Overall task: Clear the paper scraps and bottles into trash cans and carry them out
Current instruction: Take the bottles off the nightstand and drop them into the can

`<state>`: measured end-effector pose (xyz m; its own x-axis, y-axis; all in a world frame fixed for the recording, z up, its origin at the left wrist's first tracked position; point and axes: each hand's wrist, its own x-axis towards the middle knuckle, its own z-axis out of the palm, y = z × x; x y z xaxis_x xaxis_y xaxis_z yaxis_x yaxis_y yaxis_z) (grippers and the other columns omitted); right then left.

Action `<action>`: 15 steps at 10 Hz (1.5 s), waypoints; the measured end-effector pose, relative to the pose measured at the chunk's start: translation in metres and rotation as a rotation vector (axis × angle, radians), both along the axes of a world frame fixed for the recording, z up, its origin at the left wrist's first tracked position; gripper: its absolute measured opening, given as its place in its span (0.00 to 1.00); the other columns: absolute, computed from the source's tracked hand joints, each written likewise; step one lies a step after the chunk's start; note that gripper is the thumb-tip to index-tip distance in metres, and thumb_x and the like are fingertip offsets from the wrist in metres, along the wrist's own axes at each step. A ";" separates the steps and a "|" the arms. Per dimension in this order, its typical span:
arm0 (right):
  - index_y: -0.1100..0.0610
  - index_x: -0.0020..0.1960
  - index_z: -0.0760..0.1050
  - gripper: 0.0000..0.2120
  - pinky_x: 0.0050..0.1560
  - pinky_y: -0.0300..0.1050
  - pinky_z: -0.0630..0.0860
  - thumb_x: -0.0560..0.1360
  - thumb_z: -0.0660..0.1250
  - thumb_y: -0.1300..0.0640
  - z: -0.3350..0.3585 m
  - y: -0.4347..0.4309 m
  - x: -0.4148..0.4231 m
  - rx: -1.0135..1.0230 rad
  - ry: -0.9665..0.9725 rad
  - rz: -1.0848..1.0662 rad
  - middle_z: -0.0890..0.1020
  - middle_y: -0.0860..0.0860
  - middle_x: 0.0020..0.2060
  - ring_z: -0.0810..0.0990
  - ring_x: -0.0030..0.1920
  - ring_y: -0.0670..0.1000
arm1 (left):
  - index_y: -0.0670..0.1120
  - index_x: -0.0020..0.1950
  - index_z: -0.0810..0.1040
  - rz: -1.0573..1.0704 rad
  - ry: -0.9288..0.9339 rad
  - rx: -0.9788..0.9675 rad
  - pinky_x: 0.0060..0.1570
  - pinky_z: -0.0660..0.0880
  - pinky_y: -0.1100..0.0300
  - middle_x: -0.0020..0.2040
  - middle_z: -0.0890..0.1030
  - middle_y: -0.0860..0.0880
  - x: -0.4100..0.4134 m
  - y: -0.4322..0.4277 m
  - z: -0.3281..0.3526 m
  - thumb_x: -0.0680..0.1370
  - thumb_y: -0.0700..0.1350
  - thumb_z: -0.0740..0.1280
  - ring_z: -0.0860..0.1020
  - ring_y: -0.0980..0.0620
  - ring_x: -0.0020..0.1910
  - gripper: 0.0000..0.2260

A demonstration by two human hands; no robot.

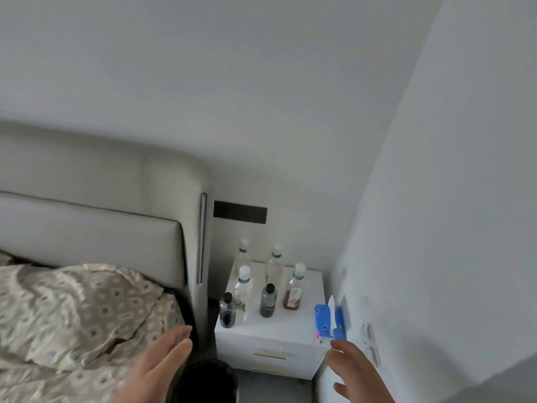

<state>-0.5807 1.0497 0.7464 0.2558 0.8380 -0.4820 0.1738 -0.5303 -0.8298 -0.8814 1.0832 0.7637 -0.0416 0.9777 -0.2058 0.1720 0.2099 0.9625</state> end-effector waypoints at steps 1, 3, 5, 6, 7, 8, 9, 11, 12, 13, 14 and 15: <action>0.46 0.58 0.69 0.15 0.68 0.49 0.68 0.73 0.68 0.48 -0.029 0.054 0.018 -0.075 0.005 0.038 0.72 0.48 0.61 0.72 0.62 0.47 | 0.50 0.51 0.80 0.017 0.019 -0.068 0.55 0.70 0.57 0.52 0.82 0.51 0.012 0.046 -0.021 0.76 0.41 0.69 0.77 0.58 0.52 0.06; 0.43 0.53 0.68 0.13 0.64 0.44 0.69 0.72 0.67 0.43 -0.081 0.148 0.036 -0.133 -0.109 0.236 0.70 0.45 0.58 0.70 0.65 0.51 | 0.40 0.58 0.77 0.011 0.111 -0.202 0.59 0.68 0.57 0.55 0.80 0.43 0.035 0.128 -0.061 0.76 0.37 0.67 0.75 0.49 0.58 0.11; 0.53 0.66 0.67 0.20 0.57 0.46 0.73 0.75 0.67 0.54 -0.164 0.230 0.039 -0.194 0.026 0.047 0.72 0.54 0.55 0.73 0.57 0.56 | 0.43 0.62 0.75 0.083 0.159 -0.370 0.65 0.69 0.54 0.58 0.79 0.47 0.055 0.199 -0.124 0.64 0.49 0.72 0.76 0.52 0.60 0.28; 0.56 0.68 0.67 0.21 0.63 0.52 0.69 0.77 0.64 0.56 -0.196 0.257 0.029 -0.207 -0.012 0.103 0.74 0.55 0.61 0.73 0.57 0.54 | 0.44 0.64 0.74 0.096 0.279 -0.395 0.65 0.70 0.48 0.59 0.79 0.47 0.055 0.236 -0.170 0.61 0.54 0.74 0.77 0.50 0.61 0.33; 0.52 0.70 0.64 0.24 0.65 0.48 0.66 0.76 0.64 0.54 -0.228 0.288 0.013 -0.196 -0.078 0.125 0.71 0.51 0.68 0.71 0.66 0.52 | 0.48 0.67 0.70 0.055 0.421 -0.399 0.63 0.71 0.51 0.61 0.77 0.50 0.065 0.274 -0.208 0.60 0.60 0.71 0.74 0.50 0.62 0.38; 0.51 0.72 0.62 0.27 0.69 0.47 0.64 0.75 0.65 0.51 -0.255 0.311 0.006 -0.116 -0.234 0.203 0.69 0.49 0.71 0.67 0.70 0.50 | 0.50 0.71 0.65 0.011 0.520 -0.403 0.60 0.71 0.55 0.64 0.75 0.49 0.082 0.295 -0.236 0.66 0.56 0.72 0.73 0.49 0.62 0.36; 0.53 0.72 0.62 0.28 0.70 0.46 0.64 0.75 0.66 0.49 -0.275 0.328 0.006 -0.034 -0.373 0.238 0.68 0.49 0.71 0.67 0.71 0.50 | 0.52 0.61 0.72 -0.003 0.556 -0.376 0.46 0.71 0.61 0.52 0.79 0.54 0.095 0.303 -0.259 0.68 0.53 0.72 0.76 0.52 0.51 0.24; 0.51 0.72 0.61 0.30 0.68 0.42 0.63 0.74 0.67 0.49 -0.307 0.344 0.005 0.027 -0.459 0.324 0.67 0.48 0.71 0.66 0.70 0.50 | 0.61 0.37 0.71 -0.022 0.605 -0.228 0.36 0.66 0.72 0.42 0.76 0.58 0.101 0.299 -0.290 0.72 0.45 0.70 0.73 0.62 0.40 0.12; 0.51 0.71 0.63 0.28 0.64 0.39 0.65 0.74 0.67 0.49 -0.321 0.348 0.001 0.057 -0.496 0.339 0.70 0.48 0.67 0.69 0.68 0.50 | 0.57 0.50 0.74 -0.018 0.630 -0.234 0.39 0.68 0.65 0.49 0.76 0.58 0.096 0.296 -0.304 0.72 0.46 0.70 0.73 0.60 0.41 0.10; 0.51 0.67 0.67 0.24 0.61 0.41 0.70 0.73 0.68 0.48 -0.334 0.352 -0.001 0.084 -0.540 0.337 0.74 0.48 0.62 0.73 0.63 0.50 | 0.52 0.56 0.73 -0.029 0.705 -0.197 0.41 0.68 0.60 0.53 0.76 0.56 0.088 0.297 -0.317 0.73 0.46 0.70 0.75 0.52 0.47 0.13; 0.51 0.64 0.70 0.21 0.55 0.43 0.75 0.74 0.67 0.46 -0.344 0.355 -0.003 0.090 -0.578 0.330 0.77 0.48 0.58 0.77 0.58 0.51 | 0.51 0.56 0.72 -0.044 0.729 -0.175 0.40 0.68 0.58 0.51 0.77 0.55 0.081 0.301 -0.322 0.74 0.45 0.69 0.76 0.49 0.48 0.12; 0.51 0.63 0.70 0.19 0.53 0.45 0.76 0.75 0.66 0.46 -0.343 0.355 -0.004 0.084 -0.593 0.339 0.79 0.49 0.57 0.78 0.57 0.52 | 0.51 0.56 0.73 -0.005 0.740 -0.175 0.40 0.68 0.58 0.46 0.75 0.56 0.069 0.295 -0.320 0.74 0.46 0.69 0.74 0.52 0.43 0.12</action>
